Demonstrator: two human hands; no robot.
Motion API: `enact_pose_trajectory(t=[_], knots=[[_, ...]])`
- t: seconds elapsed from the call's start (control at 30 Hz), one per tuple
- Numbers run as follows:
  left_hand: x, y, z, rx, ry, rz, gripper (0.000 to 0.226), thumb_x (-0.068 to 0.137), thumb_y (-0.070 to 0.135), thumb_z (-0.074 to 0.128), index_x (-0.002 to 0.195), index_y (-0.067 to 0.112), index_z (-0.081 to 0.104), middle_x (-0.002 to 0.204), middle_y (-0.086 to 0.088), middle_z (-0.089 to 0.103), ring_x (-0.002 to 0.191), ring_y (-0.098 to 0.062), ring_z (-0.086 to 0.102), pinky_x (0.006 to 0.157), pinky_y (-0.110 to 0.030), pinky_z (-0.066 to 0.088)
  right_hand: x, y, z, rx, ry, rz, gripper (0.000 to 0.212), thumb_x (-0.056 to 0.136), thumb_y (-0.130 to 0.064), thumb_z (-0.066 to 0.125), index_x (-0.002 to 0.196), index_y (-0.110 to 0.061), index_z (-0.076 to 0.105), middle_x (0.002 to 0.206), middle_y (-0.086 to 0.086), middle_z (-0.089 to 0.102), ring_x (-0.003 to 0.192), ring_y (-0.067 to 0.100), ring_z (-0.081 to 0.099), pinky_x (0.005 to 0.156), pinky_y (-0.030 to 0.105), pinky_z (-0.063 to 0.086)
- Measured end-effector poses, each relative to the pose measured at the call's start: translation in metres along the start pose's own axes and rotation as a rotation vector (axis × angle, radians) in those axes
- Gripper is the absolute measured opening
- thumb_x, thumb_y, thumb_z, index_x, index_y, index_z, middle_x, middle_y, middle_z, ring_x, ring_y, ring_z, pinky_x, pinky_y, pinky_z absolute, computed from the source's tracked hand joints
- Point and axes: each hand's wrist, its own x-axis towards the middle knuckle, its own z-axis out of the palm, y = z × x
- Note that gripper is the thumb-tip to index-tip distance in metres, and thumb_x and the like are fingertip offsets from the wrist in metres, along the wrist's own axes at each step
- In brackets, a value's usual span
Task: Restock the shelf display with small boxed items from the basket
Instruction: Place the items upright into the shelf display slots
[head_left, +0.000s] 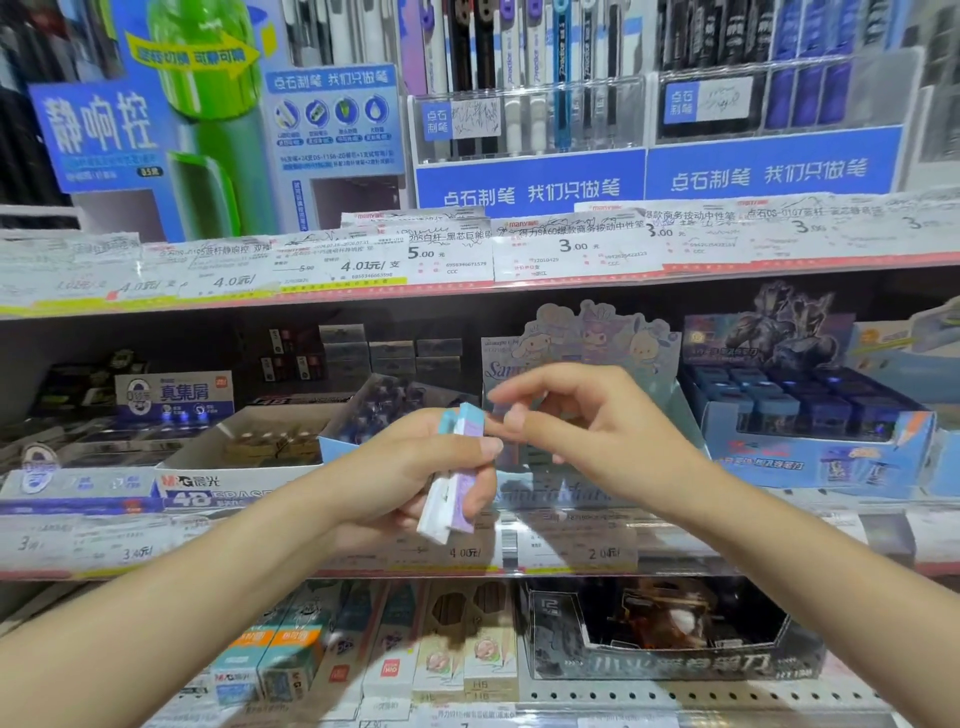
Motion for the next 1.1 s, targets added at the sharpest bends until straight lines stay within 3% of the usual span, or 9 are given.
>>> enact_pose_trajectory(t=[0.17, 0.33, 0.43, 0.47, 0.57, 0.63, 0.73, 1.0, 1.1], knots=[[0.001, 0.002, 0.005, -0.038, -0.063, 0.013, 0.012, 0.074, 0.034, 0.065, 0.075, 0.023, 0.060, 0.048, -0.001, 0.057, 0.051, -0.025, 0.016, 0.054, -0.043, 0.005, -0.001, -0.008, 0.000, -0.024, -0.052, -0.023, 0.014, 0.084, -0.020, 0.064, 0.094, -0.016, 0.072, 0.069, -0.002, 0.067, 0.049, 0.002, 0.044, 0.051, 0.013, 0.037], [0.001, 0.004, 0.008, -0.023, -0.145, 0.021, 0.025, 0.073, 0.046, 0.071, 0.074, 0.024, 0.061, 0.050, 0.000, 0.060, 0.056, -0.035, 0.013, 0.056, -0.046, 0.006, 0.005, -0.010, -0.005, 0.070, -0.143, 0.112, 0.006, 0.081, -0.018, 0.067, 0.084, -0.013, 0.069, 0.044, -0.011, 0.055, 0.041, 0.001, 0.041, 0.045, 0.009, 0.032], [0.000, 0.005, 0.009, 0.028, -0.096, 0.023, 0.029, 0.074, 0.048, 0.061, 0.083, 0.021, 0.066, 0.051, 0.000, 0.064, 0.051, -0.026, 0.022, 0.052, -0.041, 0.011, 0.007, -0.008, -0.008, 0.154, -0.193, 0.177, 0.008, 0.082, -0.019, 0.065, 0.083, -0.012, 0.067, 0.066, 0.015, 0.063, 0.056, 0.009, 0.052, 0.054, 0.013, 0.039], [0.000, 0.005, 0.008, 0.049, -0.071, 0.020, 0.030, 0.073, 0.050, 0.058, 0.085, 0.024, 0.068, 0.051, 0.000, 0.064, 0.047, -0.020, 0.031, 0.049, -0.034, 0.015, 0.007, -0.008, -0.009, 0.188, -0.193, 0.198, 0.007, 0.083, -0.018, 0.064, 0.084, -0.011, 0.066, 0.069, 0.017, 0.061, 0.056, 0.009, 0.051, 0.052, 0.013, 0.038], [-0.002, 0.005, 0.006, 0.062, -0.021, 0.017, 0.028, 0.077, 0.049, 0.057, 0.083, 0.026, 0.071, 0.051, -0.001, 0.064, 0.048, -0.015, 0.048, 0.049, -0.026, 0.027, 0.009, -0.004, -0.012, 0.198, -0.123, 0.225, 0.004, 0.084, -0.016, 0.062, 0.082, -0.013, 0.064, 0.064, 0.003, 0.058, 0.051, 0.003, 0.048, 0.046, 0.015, 0.035], [-0.002, 0.006, 0.005, 0.082, 0.007, 0.020, 0.027, 0.079, 0.046, 0.055, 0.083, 0.025, 0.071, 0.050, -0.002, 0.063, 0.049, -0.017, 0.041, 0.050, -0.030, 0.017, 0.011, -0.002, -0.013, 0.222, -0.054, 0.226, 0.003, 0.084, -0.011, 0.061, 0.081, -0.012, 0.062, 0.063, 0.000, 0.059, 0.052, 0.005, 0.051, 0.044, 0.015, 0.038], [-0.003, 0.006, 0.007, 0.103, 0.059, 0.025, 0.023, 0.082, 0.037, 0.057, 0.085, 0.016, 0.067, 0.046, -0.003, 0.060, 0.036, -0.012, 0.037, 0.039, -0.021, 0.019, 0.014, -0.002, -0.014, 0.263, 0.065, 0.236, 0.005, 0.084, -0.006, 0.060, 0.087, -0.010, 0.059, 0.069, 0.004, 0.061, 0.055, 0.009, 0.052, 0.044, 0.016, 0.042], [0.007, 0.003, 0.021, 0.118, 0.187, 0.119, 0.020, 0.094, 0.018, 0.048, 0.085, 0.005, 0.060, 0.040, -0.003, 0.053, 0.036, -0.006, 0.041, 0.039, -0.012, 0.032, 0.009, 0.004, 0.003, 0.333, 0.121, 0.026, 0.035, 0.082, -0.001, 0.062, 0.100, -0.030, 0.056, 0.073, -0.001, 0.062, 0.068, 0.013, 0.061, 0.070, 0.028, 0.051], [0.008, 0.002, 0.017, 0.231, 0.174, 0.144, 0.023, 0.094, 0.025, 0.052, 0.086, 0.006, 0.063, 0.042, -0.001, 0.055, 0.046, -0.016, 0.041, 0.050, -0.021, 0.034, 0.011, 0.007, -0.002, 0.308, 0.152, -0.010, 0.041, 0.082, 0.003, 0.061, 0.105, -0.031, 0.055, 0.082, 0.005, 0.063, 0.076, 0.016, 0.062, 0.076, 0.033, 0.052]])
